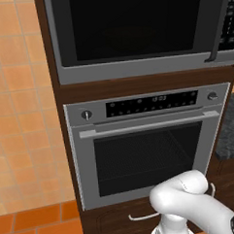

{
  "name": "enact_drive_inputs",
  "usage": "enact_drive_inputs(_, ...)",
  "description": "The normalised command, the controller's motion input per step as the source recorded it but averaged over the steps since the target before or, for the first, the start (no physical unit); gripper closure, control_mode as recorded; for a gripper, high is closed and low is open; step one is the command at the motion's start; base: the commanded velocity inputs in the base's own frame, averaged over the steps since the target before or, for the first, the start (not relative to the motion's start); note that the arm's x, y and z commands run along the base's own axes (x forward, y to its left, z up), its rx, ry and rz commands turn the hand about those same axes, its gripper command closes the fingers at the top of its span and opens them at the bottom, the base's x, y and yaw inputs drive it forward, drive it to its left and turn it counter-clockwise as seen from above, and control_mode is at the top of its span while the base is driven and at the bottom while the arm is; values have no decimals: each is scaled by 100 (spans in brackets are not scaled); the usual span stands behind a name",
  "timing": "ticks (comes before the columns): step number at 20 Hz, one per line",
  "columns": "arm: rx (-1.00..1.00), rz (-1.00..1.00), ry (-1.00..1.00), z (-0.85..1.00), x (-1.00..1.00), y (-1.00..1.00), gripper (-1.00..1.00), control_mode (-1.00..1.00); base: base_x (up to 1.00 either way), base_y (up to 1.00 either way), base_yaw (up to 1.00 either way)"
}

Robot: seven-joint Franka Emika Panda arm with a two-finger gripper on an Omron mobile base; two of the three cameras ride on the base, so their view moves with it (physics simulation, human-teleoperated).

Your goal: Open the microwave, place the bowl with waffle inside the microwave, then close the microwave door and turn it on.

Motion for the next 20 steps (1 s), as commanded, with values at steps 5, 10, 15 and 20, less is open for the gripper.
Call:
enact_drive_inputs(5, 0, 0, 4, 0, 18, 10, 100, -100, 0, 0, 0)
enact_drive_inputs(10, 2, 0, 0, 0, 20, 1, 100, -100, 0, 0, 0)
enact_drive_inputs(15, 6, 0, 0, 0, 16, 0, 100, -100, 0, 0, 0)
enact_drive_inputs(20, 6, 0, 0, 0, 31, 0, 100, -100, 0, 0, 0)
